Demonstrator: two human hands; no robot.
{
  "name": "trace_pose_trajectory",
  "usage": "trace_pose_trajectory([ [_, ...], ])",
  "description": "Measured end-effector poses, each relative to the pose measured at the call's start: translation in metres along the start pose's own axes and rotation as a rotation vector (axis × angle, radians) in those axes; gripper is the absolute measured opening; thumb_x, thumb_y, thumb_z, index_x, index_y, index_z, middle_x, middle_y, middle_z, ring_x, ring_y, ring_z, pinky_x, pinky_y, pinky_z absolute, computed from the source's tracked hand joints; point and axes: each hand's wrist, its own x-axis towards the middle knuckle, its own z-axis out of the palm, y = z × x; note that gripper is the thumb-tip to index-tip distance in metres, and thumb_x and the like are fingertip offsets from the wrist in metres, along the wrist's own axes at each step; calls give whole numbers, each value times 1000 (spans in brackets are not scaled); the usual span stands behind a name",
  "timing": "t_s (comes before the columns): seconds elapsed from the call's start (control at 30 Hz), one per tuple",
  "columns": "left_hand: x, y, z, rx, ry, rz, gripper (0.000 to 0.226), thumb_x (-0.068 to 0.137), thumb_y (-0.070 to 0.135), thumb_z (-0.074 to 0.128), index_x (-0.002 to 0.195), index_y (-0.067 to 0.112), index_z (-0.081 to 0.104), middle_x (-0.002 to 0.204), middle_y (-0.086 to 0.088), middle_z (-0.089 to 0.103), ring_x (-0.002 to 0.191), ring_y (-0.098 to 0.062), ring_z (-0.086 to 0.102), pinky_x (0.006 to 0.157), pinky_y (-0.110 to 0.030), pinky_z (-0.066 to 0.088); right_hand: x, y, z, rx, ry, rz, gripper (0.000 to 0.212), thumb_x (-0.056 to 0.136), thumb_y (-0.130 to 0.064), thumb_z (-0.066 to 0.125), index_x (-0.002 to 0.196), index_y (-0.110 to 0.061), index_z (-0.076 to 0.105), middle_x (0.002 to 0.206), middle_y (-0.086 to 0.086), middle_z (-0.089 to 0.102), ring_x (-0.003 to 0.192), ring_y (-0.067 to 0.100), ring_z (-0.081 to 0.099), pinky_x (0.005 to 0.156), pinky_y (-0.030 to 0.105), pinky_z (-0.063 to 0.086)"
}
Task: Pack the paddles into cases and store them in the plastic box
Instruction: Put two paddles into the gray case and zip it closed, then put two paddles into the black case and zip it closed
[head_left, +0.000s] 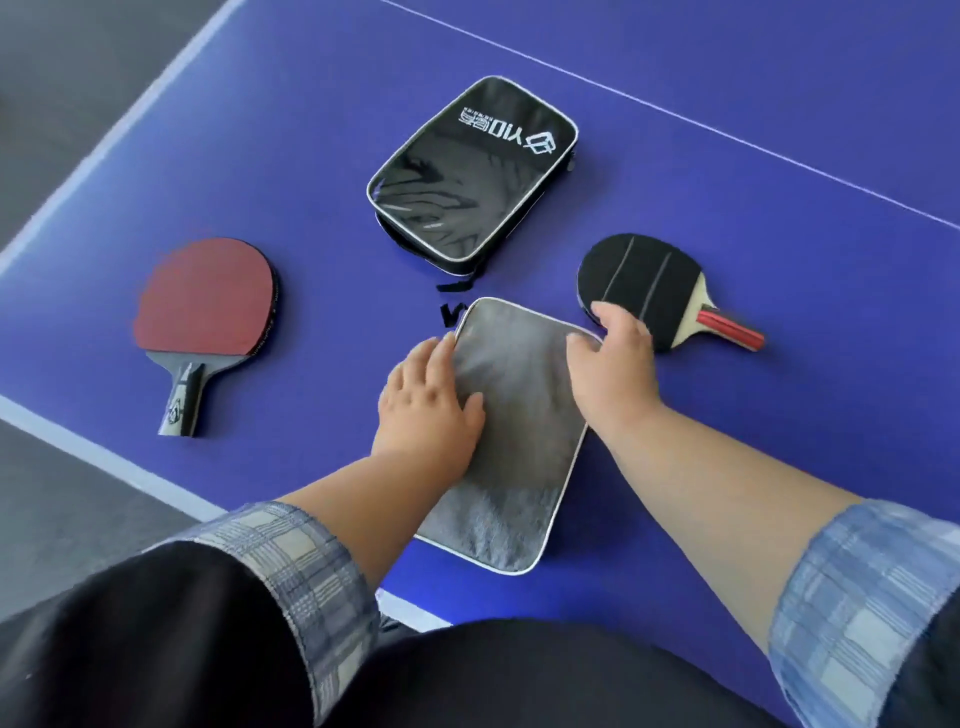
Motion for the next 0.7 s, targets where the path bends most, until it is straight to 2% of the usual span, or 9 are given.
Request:
trace_pose_trajectory([
  [0.07,-3,-13,-12,-139,-109,-220,63,93,49,51,149,28,32,133,3,51,115,-23,53,86,-38,50,-45,34,0,137,17,333,64,87,-34,64,146,-23,43,144,4,46,126,23,49,99,33,40],
  [0.1,-2,-17,-16,-178,-184,-259,51,94,50,50,139,26,45,116,5,59,96,-19,59,68,-32,49,-69,47,3,202,-17,465,68,85,-37,65,147,-25,40,143,1,48,124,22,50,95,33,41],
  [0.13,0,-21,-20,-181,-253,-257,42,94,51,48,126,25,55,105,4,63,82,-16,60,60,-29,45,-90,57,7,264,-87,541,69,84,-39,65,147,-27,40,138,-2,52,121,22,53,95,35,44],
  [0.17,2,-23,-23,-187,-308,-256,39,94,53,49,120,25,58,100,4,64,77,-13,59,59,-29,45,-106,64,12,336,-181,574,65,84,-38,64,145,-28,44,131,-5,59,117,21,57,97,40,48],
  [0.23,3,-22,-30,-274,-427,-310,48,91,59,52,128,27,54,106,4,62,88,-15,60,74,-34,51,-121,68,18,491,-306,588,46,88,-29,62,133,-29,56,114,-4,70,108,21,65,99,46,52],
  [0.33,0,-14,-39,-356,-525,-333,61,86,66,54,132,26,50,118,1,61,105,-26,61,94,-47,52,-123,63,14,585,-283,539,28,93,-18,59,116,-33,64,105,-2,74,100,22,70,96,45,54],
  [0.47,-11,8,-51,-453,-571,-250,60,81,65,61,128,29,50,114,3,64,103,-23,65,94,-48,54,-146,64,0,671,-154,541,42,92,-26,66,132,-27,55,113,-5,69,101,18,68,97,43,53],
  [0.6,-30,40,-56,-448,-656,-170,62,75,65,66,121,25,51,112,1,67,99,-23,68,89,-47,57,-181,63,-25,634,-23,535,63,83,-47,71,139,-39,45,120,-13,61,109,16,62,98,38,50],
  [0.7,-47,69,-48,-423,-682,-124,55,83,61,66,116,20,53,110,0,66,98,-23,68,87,-43,58,-202,71,-54,673,83,507,57,86,-44,70,138,-37,48,113,-16,65,103,13,65,87,34,54],
])
